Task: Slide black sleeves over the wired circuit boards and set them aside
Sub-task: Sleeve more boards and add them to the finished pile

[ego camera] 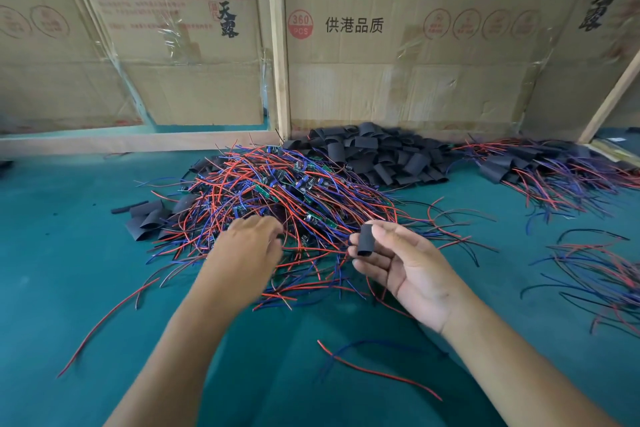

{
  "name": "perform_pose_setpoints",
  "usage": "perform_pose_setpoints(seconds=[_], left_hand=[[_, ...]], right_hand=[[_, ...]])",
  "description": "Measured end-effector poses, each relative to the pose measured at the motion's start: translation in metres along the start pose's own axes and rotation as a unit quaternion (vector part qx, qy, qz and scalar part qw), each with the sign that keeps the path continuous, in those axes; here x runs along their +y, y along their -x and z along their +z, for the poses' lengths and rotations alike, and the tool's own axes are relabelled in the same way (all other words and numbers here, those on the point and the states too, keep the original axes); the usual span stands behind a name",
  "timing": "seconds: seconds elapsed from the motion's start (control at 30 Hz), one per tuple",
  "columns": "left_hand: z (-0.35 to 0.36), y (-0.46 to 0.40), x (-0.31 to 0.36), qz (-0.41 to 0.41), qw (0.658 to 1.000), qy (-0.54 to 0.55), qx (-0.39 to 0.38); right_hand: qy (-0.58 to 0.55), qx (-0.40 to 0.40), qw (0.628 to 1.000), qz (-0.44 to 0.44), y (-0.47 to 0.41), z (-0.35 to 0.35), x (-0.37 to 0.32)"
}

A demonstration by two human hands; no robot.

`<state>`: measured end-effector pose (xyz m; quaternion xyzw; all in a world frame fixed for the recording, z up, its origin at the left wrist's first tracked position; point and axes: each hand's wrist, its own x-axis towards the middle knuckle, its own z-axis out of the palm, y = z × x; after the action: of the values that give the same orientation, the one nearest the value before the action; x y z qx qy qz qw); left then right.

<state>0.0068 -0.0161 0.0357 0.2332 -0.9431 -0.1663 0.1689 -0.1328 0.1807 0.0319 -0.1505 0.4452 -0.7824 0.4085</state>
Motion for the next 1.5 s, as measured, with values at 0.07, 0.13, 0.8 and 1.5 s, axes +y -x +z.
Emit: perform_pose_setpoints(seconds=[0.07, 0.13, 0.8, 1.5], left_hand=[[0.001, -0.002, -0.011, -0.039, 0.999, -0.026, -0.014], [0.003, -0.002, -0.014, -0.049, 0.994, -0.073, -0.059], [-0.026, 0.003, 0.005, 0.061, 0.992, 0.066, 0.083], [-0.032, 0.001, -0.006, 0.065, 0.977, 0.141, 0.148]], right_hand=[[-0.009, 0.006, 1.000, -0.012, -0.001, -0.002, 0.000], [-0.008, 0.005, 1.000, -0.012, -0.001, -0.003, 0.000], [-0.025, 0.003, 1.000, -0.013, -0.002, -0.003, -0.006], [-0.041, 0.033, 0.995, -0.084, -0.004, -0.015, -0.023]])
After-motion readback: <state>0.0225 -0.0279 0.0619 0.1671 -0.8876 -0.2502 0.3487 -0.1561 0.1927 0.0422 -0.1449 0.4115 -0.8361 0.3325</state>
